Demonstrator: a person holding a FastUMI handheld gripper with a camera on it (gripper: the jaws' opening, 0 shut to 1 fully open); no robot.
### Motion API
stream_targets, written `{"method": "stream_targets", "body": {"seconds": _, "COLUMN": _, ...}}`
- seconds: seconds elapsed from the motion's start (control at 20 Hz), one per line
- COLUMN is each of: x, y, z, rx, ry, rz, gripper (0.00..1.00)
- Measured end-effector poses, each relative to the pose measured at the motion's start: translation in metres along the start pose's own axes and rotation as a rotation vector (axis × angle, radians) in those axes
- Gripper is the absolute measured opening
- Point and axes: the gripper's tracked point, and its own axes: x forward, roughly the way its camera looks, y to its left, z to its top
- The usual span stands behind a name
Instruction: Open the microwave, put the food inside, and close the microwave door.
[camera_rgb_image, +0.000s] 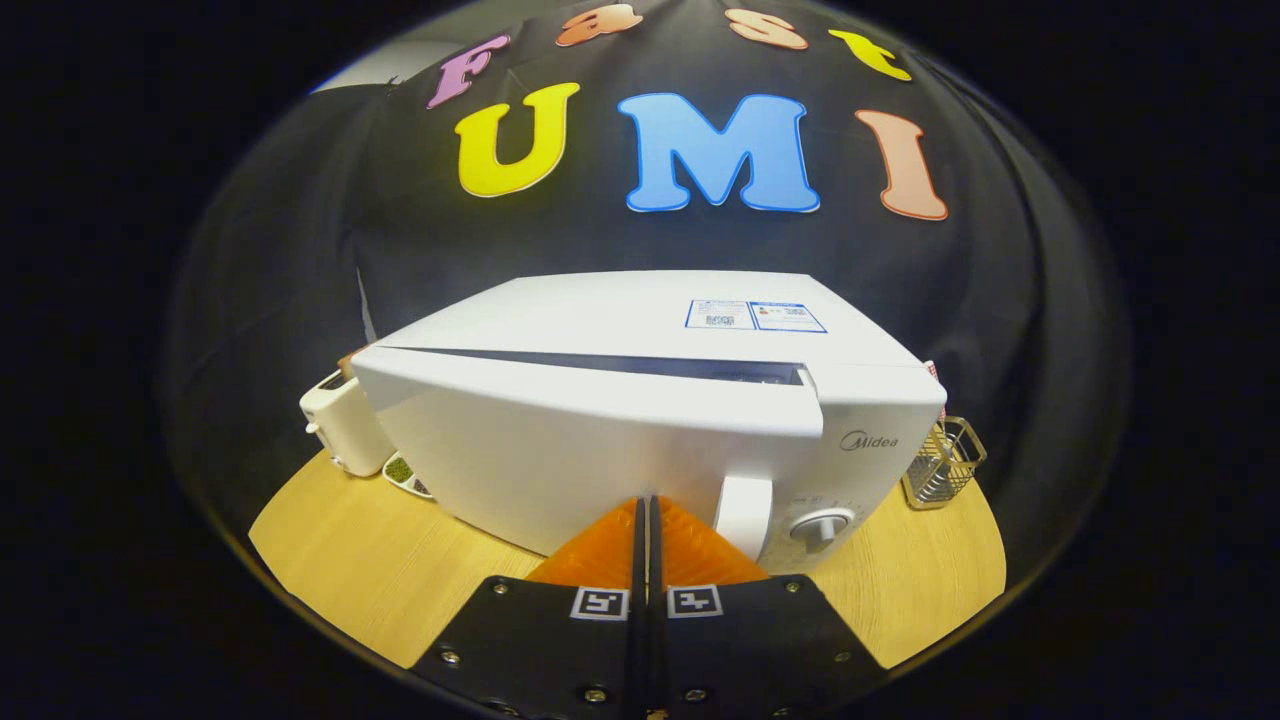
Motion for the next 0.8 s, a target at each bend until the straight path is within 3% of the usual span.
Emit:
{"method": "stream_targets", "body": {"seconds": 0.55, "x": 0.008, "y": -0.002, "z": 0.005, "rx": 0.030, "ry": -0.009, "rz": -0.059, "gripper": 0.00}}
{"method": "stream_targets", "body": {"seconds": 0.8, "x": -0.030, "y": 0.017, "z": 0.030, "rx": 0.005, "ry": -0.118, "rz": -0.030, "gripper": 0.00}}
